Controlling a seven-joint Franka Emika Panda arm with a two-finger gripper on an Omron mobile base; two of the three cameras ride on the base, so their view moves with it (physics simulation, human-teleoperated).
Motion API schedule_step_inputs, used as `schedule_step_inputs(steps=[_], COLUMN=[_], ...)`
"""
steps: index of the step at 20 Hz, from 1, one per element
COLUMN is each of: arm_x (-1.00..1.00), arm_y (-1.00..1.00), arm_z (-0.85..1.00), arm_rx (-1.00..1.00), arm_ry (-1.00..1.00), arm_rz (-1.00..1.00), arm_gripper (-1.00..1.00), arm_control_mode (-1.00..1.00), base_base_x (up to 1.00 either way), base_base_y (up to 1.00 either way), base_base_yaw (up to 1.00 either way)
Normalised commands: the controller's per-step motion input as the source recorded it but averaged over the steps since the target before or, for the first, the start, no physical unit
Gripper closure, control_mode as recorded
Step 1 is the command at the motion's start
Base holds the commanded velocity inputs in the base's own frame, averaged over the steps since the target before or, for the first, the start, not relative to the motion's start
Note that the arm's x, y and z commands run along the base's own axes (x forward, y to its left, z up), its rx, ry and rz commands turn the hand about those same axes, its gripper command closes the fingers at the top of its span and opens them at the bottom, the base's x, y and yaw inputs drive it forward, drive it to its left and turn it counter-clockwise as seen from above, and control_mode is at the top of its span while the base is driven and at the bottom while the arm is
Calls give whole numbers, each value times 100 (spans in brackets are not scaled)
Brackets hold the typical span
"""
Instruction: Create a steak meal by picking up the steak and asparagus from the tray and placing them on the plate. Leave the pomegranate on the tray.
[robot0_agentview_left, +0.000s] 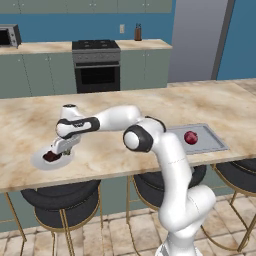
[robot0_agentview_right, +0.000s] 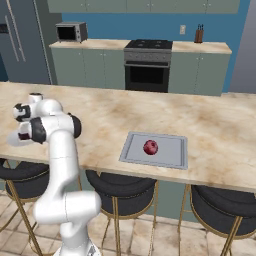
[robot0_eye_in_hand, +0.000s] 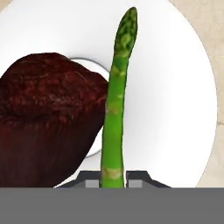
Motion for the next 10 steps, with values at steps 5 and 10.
schedule_step_inputs(steps=[5, 10], arm_x=[0, -4], arm_y=[7, 0], arm_z=[0, 11], arm_rx=[0, 0], arm_ry=[-2, -12], arm_rz=[4, 2], arm_gripper=[-100, -100], arm_control_mode=[-100, -100], base_base_x=[0, 0], base_base_y=[0, 0], base_base_yaw=[0, 0])
